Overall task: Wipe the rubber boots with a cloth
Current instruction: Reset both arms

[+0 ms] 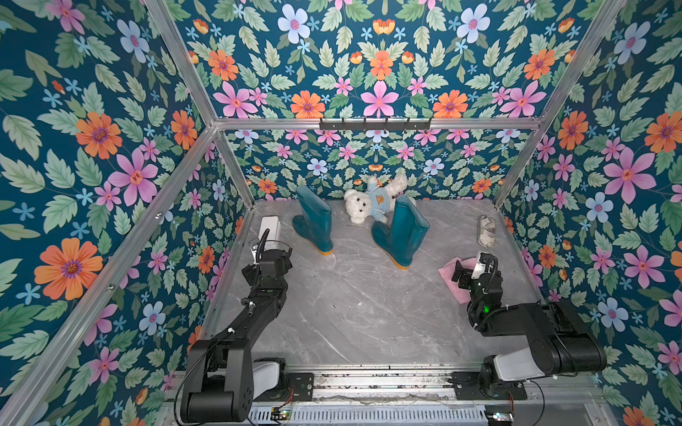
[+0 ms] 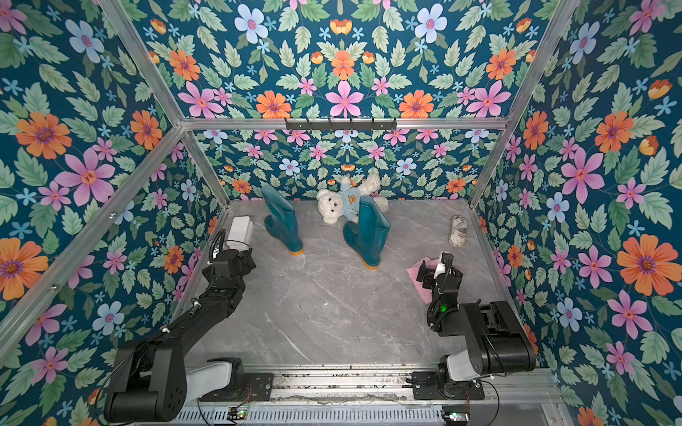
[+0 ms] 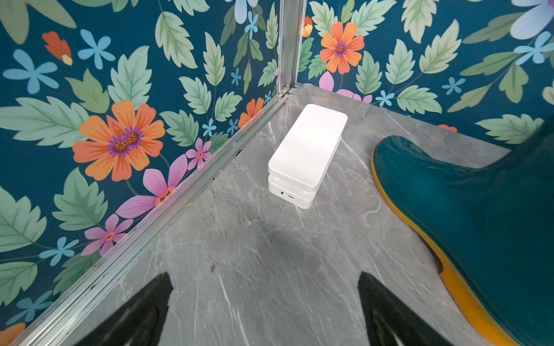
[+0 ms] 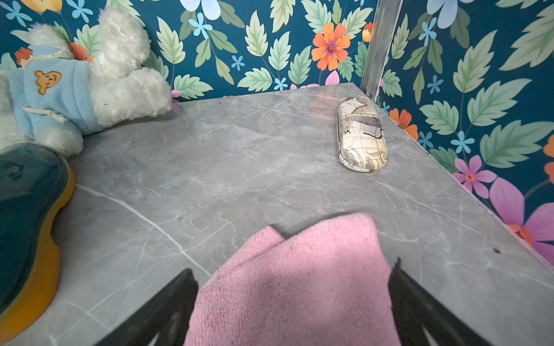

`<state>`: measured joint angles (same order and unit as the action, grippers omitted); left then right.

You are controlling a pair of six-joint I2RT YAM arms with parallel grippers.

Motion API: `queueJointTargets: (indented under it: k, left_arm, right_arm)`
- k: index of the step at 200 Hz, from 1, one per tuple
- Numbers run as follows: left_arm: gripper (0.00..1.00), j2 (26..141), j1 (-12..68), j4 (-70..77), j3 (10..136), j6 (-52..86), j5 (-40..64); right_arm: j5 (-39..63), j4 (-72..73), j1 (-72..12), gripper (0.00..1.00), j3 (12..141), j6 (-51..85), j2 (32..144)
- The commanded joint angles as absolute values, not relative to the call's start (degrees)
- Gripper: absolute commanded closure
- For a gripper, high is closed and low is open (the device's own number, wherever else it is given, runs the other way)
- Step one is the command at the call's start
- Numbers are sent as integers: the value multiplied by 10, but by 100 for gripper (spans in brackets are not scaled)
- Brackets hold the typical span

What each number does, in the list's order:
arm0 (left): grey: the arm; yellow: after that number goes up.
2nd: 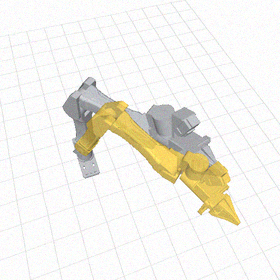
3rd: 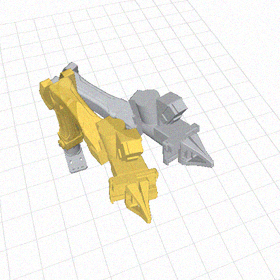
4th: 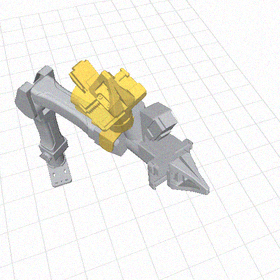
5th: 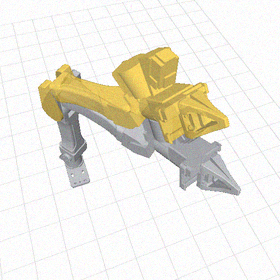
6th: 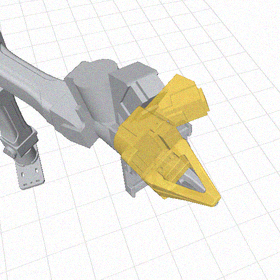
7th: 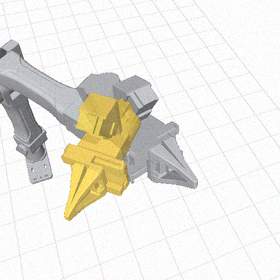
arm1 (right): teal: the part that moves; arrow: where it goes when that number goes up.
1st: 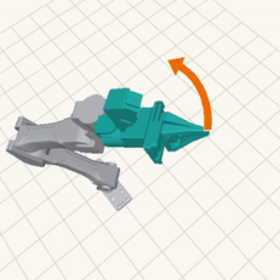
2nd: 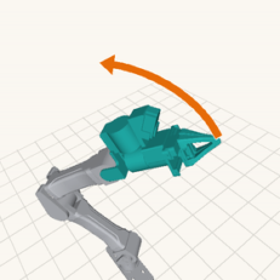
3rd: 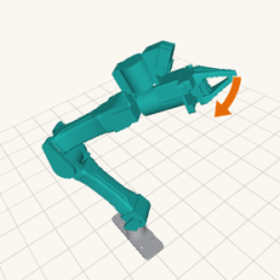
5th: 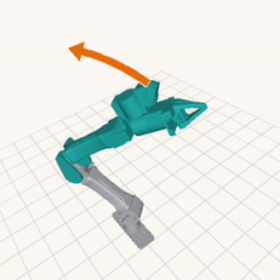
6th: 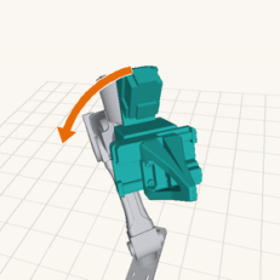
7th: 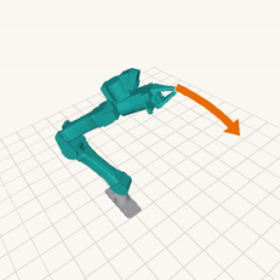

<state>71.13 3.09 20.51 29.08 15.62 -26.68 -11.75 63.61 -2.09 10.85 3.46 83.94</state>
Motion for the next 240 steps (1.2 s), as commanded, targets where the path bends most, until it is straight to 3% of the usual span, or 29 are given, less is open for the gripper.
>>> queueJointTargets:
  k: [1, 76, 107, 120, 135, 240]
  left_arm:
    - [1, 749, 28, 310, 285, 121, -267]
    - [1, 850, 13, 615, 174, 64, -199]
    - [1, 885, 5, 704, 139, 47, -132]
    - [1, 935, 5, 824, 117, 35, -126]
    - [1, 905, 3, 713, 144, 46, -121]
    - [1, 916, 11, 722, 150, 32, -127]
  right_arm:
    - [-125, 670, -21, 1, 110, 26, 840]
    - [-116, 676, -21, 1, 107, 23, 841]
    - [-106, 584, -21, 1, 155, 21, 836]
    - [-106, 571, -20, 1, 154, 23, 835]
    - [-106, 577, -21, 1, 152, 21, 838]
    - [-102, 569, -20, 1, 157, 23, 837]
